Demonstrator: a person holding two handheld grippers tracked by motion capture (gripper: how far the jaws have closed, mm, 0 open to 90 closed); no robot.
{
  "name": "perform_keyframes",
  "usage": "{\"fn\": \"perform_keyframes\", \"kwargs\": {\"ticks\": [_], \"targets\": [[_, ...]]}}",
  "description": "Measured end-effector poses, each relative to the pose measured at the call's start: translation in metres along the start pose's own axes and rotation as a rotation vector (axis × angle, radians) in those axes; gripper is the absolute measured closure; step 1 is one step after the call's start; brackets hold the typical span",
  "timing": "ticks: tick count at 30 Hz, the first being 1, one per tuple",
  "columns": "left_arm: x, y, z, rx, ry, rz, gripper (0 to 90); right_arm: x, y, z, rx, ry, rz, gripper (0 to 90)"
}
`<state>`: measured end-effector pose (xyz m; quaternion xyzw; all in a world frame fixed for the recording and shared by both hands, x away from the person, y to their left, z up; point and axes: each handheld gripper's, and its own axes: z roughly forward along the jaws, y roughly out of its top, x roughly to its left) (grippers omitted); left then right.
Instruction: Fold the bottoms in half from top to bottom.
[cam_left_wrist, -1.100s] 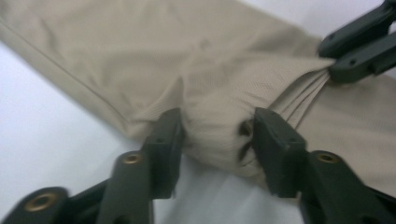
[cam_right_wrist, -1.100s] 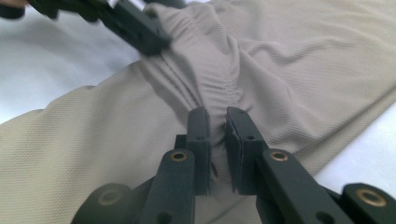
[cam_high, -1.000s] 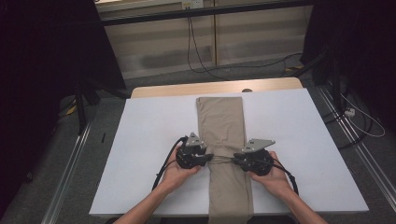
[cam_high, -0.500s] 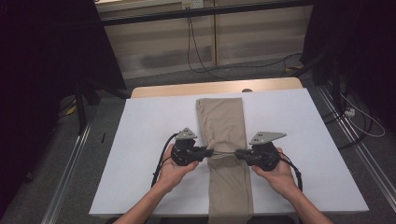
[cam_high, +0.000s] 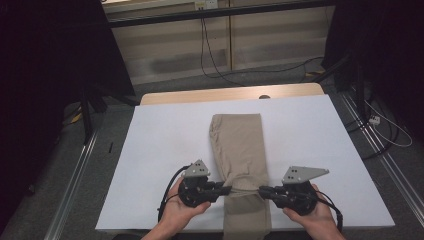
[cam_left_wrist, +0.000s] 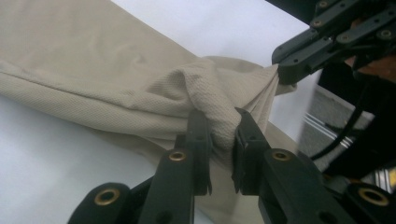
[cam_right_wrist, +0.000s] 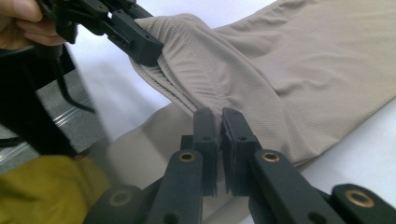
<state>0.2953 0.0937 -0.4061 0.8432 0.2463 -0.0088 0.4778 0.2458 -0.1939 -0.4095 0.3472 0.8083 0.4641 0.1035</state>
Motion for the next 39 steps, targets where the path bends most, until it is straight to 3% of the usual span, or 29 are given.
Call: {"fn": "perform_keyframes", "kwargs": {"ticks": [8,19,21,23,24,25,27,29,33,35,39], "targets": [[-0.031,-0.018,-0.012,0.013,-0.05,0.027,79.4,0.032,-0.02,-0.023,-0.001,0.044,-0.008,84.7],[-0.063,-0.036,-0.032,0.039,-0.1,0.031,79.3,0.065,-0.035,-0.039,0.019,0.115,-0.007,84.7],[-0.064,-0.039,-0.032,0.048,-0.111,0.031,78.4,0.068,-0.037,-0.04,0.021,0.123,-0.005,84.0],[-0.06,-0.04,-0.03,0.045,-0.105,0.03,72.5,0.067,-0.038,-0.04,0.01,0.128,0.003,75.4],[-0.058,-0.04,-0.029,0.048,-0.105,0.021,65.8,0.065,-0.037,-0.039,0.001,0.123,0.0,63.5],[-0.055,-0.04,-0.027,0.048,-0.097,0.023,61.4,0.063,-0.036,-0.038,-0.003,0.092,0.01,54.6],[-0.051,-0.037,-0.026,0.049,-0.068,0.024,53.4,0.057,-0.034,-0.036,-0.01,0.075,0.026,49.7],[-0.046,-0.035,-0.025,0.031,-0.066,0.008,46.9,0.049,-0.033,-0.033,-0.017,0.049,0.039,44.0],[-0.039,-0.031,-0.024,0.017,-0.006,0.032,41.7,0.034,-0.031,-0.026,-0.02,0.017,0.055,41.6],[-0.033,-0.03,-0.021,0.014,0.045,0.062,36.5,0.028,-0.031,-0.023,-0.02,0.007,0.06,40.0],[-0.017,-0.024,-0.015,-0.015,0.127,0.076,25.7,0.019,-0.03,-0.016,-0.009,-0.035,0.058,37.4]]}}
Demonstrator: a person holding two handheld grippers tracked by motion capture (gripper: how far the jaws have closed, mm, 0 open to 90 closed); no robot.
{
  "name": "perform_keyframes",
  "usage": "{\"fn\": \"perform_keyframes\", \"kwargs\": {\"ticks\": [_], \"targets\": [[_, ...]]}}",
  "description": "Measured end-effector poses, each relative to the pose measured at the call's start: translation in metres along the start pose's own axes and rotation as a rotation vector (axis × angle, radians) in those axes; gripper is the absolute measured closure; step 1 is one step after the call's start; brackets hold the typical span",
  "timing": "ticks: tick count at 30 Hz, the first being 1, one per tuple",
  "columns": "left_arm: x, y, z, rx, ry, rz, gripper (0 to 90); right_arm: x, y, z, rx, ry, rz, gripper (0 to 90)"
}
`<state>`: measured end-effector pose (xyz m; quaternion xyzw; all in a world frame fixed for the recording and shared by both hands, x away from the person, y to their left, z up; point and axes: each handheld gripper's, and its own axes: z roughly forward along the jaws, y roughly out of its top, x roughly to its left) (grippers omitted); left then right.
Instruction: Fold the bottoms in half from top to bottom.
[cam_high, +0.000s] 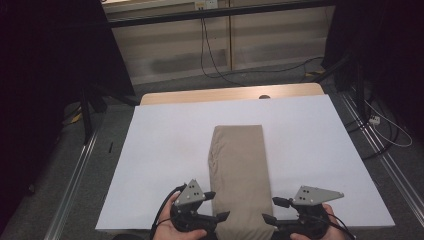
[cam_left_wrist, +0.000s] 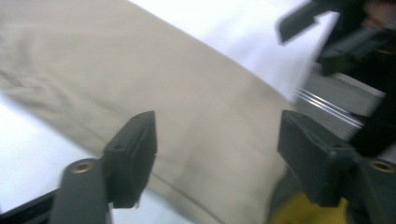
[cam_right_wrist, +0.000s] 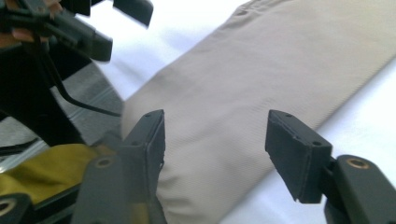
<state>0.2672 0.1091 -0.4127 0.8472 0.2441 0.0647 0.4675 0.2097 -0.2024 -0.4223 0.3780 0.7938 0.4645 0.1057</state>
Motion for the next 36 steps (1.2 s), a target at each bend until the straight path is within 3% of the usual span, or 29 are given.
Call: {"fn": "perform_keyframes", "kwargs": {"ticks": [3,10,14,19,28,30,32,34,36], "targets": [[0.015,0.008,0.007,-0.024,0.069,0.024,21.8,-0.01,0.006,0.006,-0.006,-0.011,-0.003,36.1],[0.048,0.025,0.026,-0.048,0.142,0.02,13.6,-0.042,0.027,0.024,-0.026,-0.053,0.002,31.0],[0.072,0.033,0.035,-0.061,0.153,-0.038,12.6,-0.062,0.042,0.033,-0.031,-0.056,-0.001,24.5],[0.096,0.045,0.044,-0.079,0.178,-0.07,11.5,-0.087,0.061,0.048,-0.05,-0.071,0.012,22.6],[0.142,0.059,0.064,-0.101,0.222,-0.093,14.7,-0.129,0.089,0.078,-0.041,-0.149,0.03,26.3],[0.152,0.063,0.072,-0.056,0.192,-0.102,14.8,-0.14,0.095,0.084,-0.043,-0.16,0.033,26.7],[0.161,0.067,0.078,-0.057,0.22,-0.089,14.8,-0.15,0.098,0.092,-0.063,-0.168,0.057,27.1],[0.168,0.071,0.084,-0.062,0.224,-0.119,14.8,-0.16,0.102,0.101,-0.052,-0.193,0.065,27.9],[0.174,0.076,0.088,-0.059,0.232,-0.107,14.4,-0.17,0.106,0.108,-0.039,-0.197,0.081,30.2]]}}
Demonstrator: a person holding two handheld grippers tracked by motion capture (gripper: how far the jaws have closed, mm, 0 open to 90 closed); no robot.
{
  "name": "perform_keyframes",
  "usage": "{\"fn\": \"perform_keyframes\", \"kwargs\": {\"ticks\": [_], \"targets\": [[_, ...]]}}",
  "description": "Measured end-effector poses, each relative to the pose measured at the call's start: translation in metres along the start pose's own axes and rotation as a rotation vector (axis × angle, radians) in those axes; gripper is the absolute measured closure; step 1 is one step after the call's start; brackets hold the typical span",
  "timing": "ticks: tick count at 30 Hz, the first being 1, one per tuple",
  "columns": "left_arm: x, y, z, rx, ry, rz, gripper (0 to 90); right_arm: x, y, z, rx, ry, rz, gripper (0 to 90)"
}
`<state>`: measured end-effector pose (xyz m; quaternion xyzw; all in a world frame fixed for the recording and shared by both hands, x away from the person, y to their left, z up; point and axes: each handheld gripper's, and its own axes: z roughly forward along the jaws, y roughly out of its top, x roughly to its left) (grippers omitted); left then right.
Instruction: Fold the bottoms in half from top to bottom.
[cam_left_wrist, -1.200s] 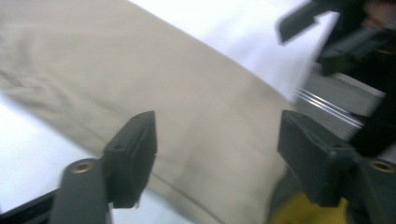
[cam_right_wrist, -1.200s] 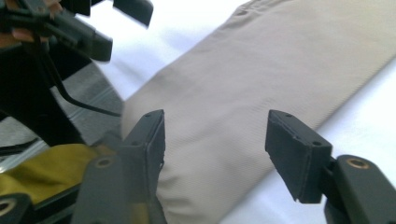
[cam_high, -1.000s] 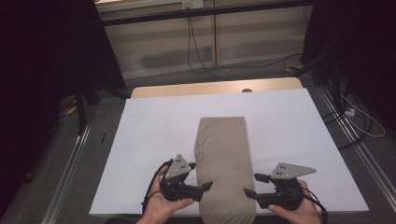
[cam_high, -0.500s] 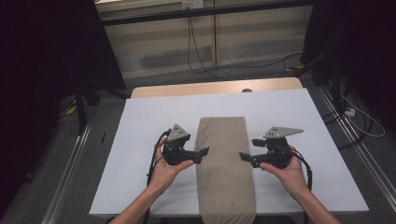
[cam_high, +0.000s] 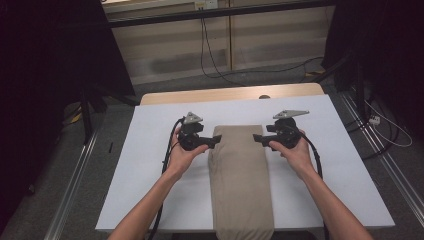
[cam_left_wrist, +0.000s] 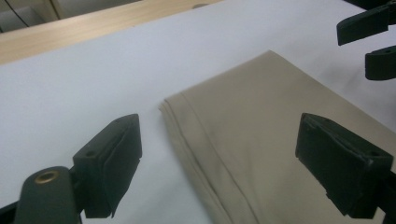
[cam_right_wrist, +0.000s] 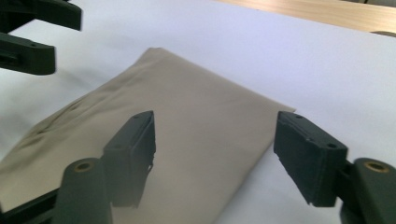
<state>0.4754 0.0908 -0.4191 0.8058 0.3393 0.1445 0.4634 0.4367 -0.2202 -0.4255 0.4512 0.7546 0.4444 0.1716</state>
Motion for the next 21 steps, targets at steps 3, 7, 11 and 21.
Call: {"fn": "perform_keyframes", "kwargs": {"ticks": [3,7,11,21], "targets": [[0.005,0.007,0.009,0.006,-0.002,-0.02,11.8,-0.011,0.007,0.011,0.019,-0.016,0.006,35.5],[0.015,0.016,0.023,-0.009,0.025,-0.046,15.7,-0.025,0.017,0.026,0.042,-0.05,0.0,43.3],[0.025,0.018,0.04,-0.002,0.044,-0.08,16.2,-0.037,0.019,0.041,0.084,-0.071,0.0,46.6],[0.032,0.015,0.061,0.073,0.021,-0.083,27.3,-0.049,0.017,0.067,0.139,-0.081,0.017,45.1]]}}
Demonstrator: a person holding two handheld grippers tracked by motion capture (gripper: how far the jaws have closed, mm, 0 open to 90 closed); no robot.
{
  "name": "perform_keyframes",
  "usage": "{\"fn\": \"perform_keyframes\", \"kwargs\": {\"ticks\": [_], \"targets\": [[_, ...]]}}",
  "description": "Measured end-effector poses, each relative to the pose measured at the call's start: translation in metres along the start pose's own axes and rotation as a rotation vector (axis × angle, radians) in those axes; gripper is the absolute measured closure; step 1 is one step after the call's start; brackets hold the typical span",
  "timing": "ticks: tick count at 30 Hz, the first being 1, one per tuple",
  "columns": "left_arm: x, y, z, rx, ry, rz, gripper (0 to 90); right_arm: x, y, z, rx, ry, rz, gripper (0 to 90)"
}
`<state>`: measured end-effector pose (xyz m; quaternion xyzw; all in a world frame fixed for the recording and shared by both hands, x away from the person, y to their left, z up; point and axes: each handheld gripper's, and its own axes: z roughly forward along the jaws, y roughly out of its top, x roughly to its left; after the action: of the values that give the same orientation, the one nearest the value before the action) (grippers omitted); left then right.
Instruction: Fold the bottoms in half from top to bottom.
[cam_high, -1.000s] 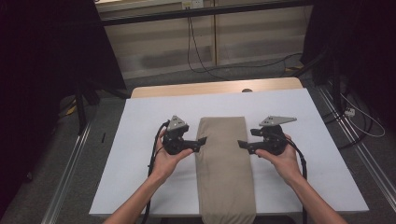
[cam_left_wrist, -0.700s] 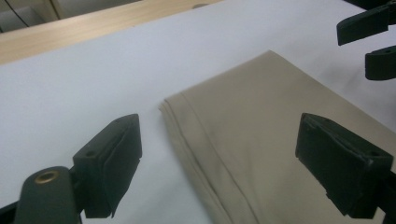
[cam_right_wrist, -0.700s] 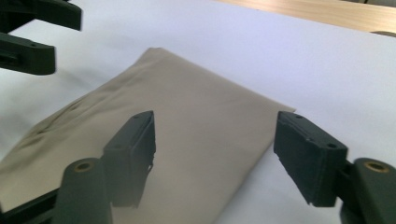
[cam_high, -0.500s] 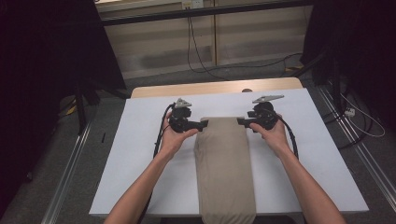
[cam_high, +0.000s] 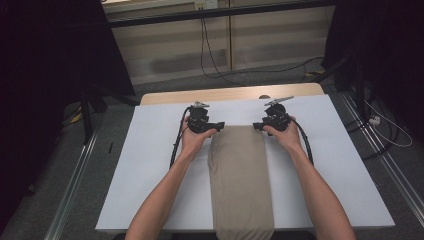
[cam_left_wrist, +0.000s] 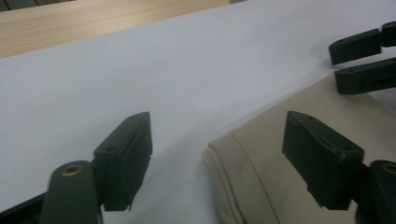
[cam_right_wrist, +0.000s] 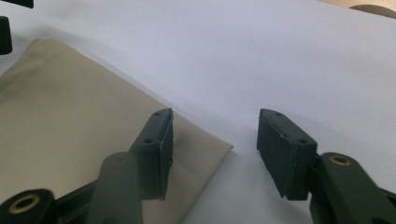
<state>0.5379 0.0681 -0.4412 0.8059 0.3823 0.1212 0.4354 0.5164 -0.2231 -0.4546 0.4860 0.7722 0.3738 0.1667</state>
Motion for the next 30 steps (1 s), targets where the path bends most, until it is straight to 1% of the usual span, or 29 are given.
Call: {"fn": "perform_keyframes", "kwargs": {"ticks": [2,3,4,6,7,8,9,10,11,12,13,14,15,16,17,18,19,20,21,22,23,24,25,26,28,29,30], "targets": [[0.0,-0.001,0.002,-0.001,-0.006,-0.016,27.7,0.0,-0.002,0.003,0.009,0.002,-0.001,43.3],[0.001,-0.001,0.003,0.006,-0.009,-0.012,28.2,0.001,-0.003,0.003,0.007,-0.002,-0.013,43.1],[0.002,-0.002,0.004,0.017,-0.015,-0.003,28.6,0.002,-0.003,0.003,0.007,-0.006,-0.009,43.1],[0.004,-0.004,0.006,0.043,-0.021,-0.006,32.5,0.004,-0.003,0.003,0.017,-0.016,-0.026,46.0],[0.005,-0.005,0.007,0.053,-0.027,-0.008,34.1,0.005,-0.003,0.003,0.017,-0.017,-0.031,48.9],[0.006,-0.006,0.009,0.056,-0.029,-0.003,35.4,0.005,-0.003,0.003,0.021,-0.007,-0.029,53.0],[0.005,-0.007,0.011,0.05,-0.026,-0.003,35.7,0.005,-0.003,0.002,0.022,0.004,-0.025,55.2],[0.006,-0.007,0.013,0.055,-0.022,0.007,37.5,0.004,-0.003,0.002,0.023,0.01,-0.026,58.8],[0.006,-0.008,0.015,0.057,-0.031,0.011,37.7,0.003,-0.003,0.002,0.026,0.017,-0.021,61.9],[0.007,-0.009,0.017,0.065,-0.028,0.011,38.9,0.002,-0.003,0.001,0.028,0.026,-0.012,65.0],[0.008,-0.009,0.018,0.069,-0.035,0.025,39.7,0.0,-0.003,0.001,0.028,0.034,-0.002,68.4],[0.008,-0.01,0.019,0.059,-0.033,0.033,40.2,0.0,-0.003,0.001,0.028,0.041,0.003,70.6],[0.008,-0.01,0.019,0.055,-0.033,0.032,41.9,0.0,-0.004,0.001,0.027,0.048,0.005,74.0],[0.008,-0.01,0.019,0.057,-0.052,0.031,44.0,0.0,-0.004,0.001,0.028,0.061,0.004,77.8],[0.009,-0.011,0.018,0.055,-0.079,0.039,50.3,0.0,-0.004,0.001,0.029,0.078,0.007,81.4],[0.008,-0.012,0.018,0.058,-0.084,0.044,54.4,0.0,-0.004,0.001,0.031,0.093,0.009,82.9],[0.006,-0.012,0.018,0.064,-0.101,0.045,56.9,0.0,-0.004,0.001,0.033,0.092,0.006,83.9],[0.004,-0.012,0.019,0.066,-0.109,0.052,65.2,0.001,-0.003,0.001,0.036,0.095,0.007,85.1],[0.002,-0.012,0.019,0.071,-0.109,0.05,68.8,0.001,-0.003,0.001,0.039,0.102,0.007,85.6],[0.001,-0.012,0.019,0.08,-0.138,0.026,77.6,0.002,-0.003,0.001,0.042,0.101,0.005,85.9],[0.001,-0.012,0.018,0.086,-0.137,0.015,82.1,0.002,-0.003,0.0,0.041,0.099,0.008,86.1],[0.001,-0.011,0.016,0.093,-0.129,-0.004,84.2,0.003,-0.003,0.0,0.041,0.098,0.009,86.3],[0.001,-0.01,0.014,0.089,-0.131,-0.016,85.4,0.003,-0.003,-0.002,0.036,0.094,0.013,86.5],[0.001,-0.009,0.011,0.069,-0.124,-0.028,85.8,0.003,-0.002,-0.005,0.025,0.089,0.019,86.6],[0.002,-0.002,0.002,0.01,-0.135,-0.059,86.3,0.003,0.003,-0.014,-0.02,0.084,0.041,86.9],[0.001,0.002,-0.003,-0.012,-0.127,-0.06,86.4,0.003,0.006,-0.018,-0.034,0.076,0.041,86.9],[0.001,0.005,-0.005,-0.023,-0.119,-0.053,86.4,0.003,0.008,-0.022,-0.052,0.071,0.043,87.0]]}}
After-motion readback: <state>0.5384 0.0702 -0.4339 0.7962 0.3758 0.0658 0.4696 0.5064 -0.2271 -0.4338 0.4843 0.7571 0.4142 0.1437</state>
